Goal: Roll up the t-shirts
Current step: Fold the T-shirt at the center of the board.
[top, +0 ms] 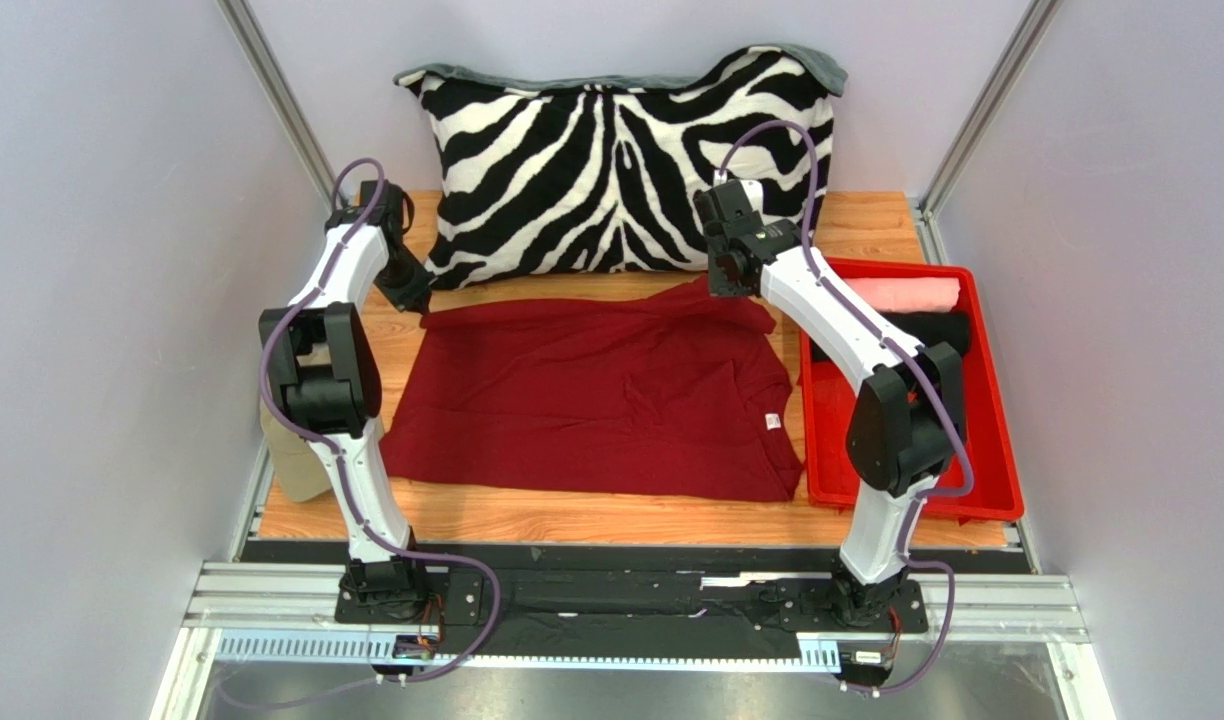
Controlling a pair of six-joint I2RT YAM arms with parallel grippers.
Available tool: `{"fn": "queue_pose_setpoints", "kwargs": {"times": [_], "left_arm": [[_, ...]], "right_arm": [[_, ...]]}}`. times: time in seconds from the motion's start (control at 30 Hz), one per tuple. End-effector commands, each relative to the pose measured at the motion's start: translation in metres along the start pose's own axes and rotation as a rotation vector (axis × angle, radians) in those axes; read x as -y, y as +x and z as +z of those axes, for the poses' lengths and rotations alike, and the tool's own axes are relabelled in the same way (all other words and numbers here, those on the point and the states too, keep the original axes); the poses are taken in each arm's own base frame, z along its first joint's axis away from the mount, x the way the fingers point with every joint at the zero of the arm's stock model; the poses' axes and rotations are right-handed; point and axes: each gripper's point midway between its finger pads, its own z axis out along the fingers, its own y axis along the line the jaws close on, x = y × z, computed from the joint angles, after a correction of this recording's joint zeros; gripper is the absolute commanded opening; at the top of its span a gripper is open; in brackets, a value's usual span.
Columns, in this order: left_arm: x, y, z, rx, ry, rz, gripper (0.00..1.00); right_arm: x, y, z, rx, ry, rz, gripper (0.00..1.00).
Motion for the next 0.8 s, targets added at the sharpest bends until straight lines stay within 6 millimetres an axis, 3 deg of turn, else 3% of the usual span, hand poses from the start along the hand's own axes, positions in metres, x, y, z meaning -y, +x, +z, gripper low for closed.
{"fn": "queue_pose_setpoints", "kwargs": {"times": [0.0,0.3,0.77], "left_arm": [[-0.008,-0.019,-0.025,0.082,-0.001,-0.04,0.0],[-0.029,-0.019,-0.044,0.105,0.005,-0.102,0.0],[-0.055,0.012,-0.048,0.07,0.02,-0.159,0.0]], "right_arm": [[0.009,0.013,-0.023,-0.005,0.038,-0.047,0.0],[0.001,0.04,-0.034,-0.038,0.031,-0.071,0.0],[-0.017,0.086,-0.039,-0.115,0.01,-0.124,0.0]]}}
